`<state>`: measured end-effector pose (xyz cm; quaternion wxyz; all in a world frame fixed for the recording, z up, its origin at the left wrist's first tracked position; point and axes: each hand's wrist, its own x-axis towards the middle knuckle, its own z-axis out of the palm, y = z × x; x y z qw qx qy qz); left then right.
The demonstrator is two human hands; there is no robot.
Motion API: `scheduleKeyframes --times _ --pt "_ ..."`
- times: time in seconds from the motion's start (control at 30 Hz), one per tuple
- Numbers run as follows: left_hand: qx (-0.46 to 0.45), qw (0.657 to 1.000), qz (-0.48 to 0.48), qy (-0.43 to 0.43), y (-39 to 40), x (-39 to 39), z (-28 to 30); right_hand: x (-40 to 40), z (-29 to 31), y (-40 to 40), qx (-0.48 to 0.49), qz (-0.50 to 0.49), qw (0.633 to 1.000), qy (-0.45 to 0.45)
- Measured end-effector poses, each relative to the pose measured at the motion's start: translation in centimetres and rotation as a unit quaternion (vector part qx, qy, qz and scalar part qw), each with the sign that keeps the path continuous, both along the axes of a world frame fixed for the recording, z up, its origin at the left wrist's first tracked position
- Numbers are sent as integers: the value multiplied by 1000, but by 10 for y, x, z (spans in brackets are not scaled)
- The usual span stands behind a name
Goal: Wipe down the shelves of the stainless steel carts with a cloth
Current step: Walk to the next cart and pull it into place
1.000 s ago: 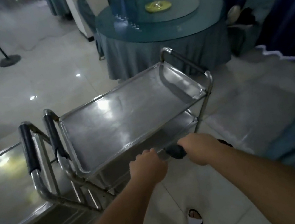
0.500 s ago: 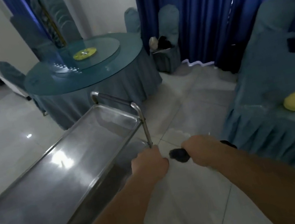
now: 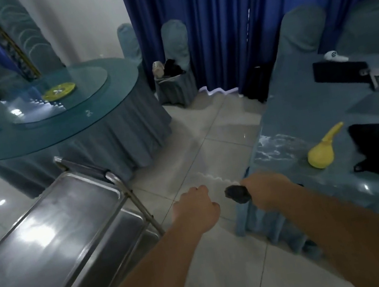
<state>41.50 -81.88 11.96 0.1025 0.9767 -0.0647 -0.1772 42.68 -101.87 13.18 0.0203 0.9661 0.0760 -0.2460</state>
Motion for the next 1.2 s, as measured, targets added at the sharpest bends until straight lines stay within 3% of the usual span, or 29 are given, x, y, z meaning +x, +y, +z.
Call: scheduleKeyframes --times 0.43,0.87,1.2 --pt "8 1000 -6 11 52 212 -26 218 -38 51 -19 -13 1000 7" --pt "31 999 14 25 140 429 -25 422 -42 118 34 -64 997 17" --pt "14 992 107 60 196 583 -51 613 -62 166 69 24 997 25"
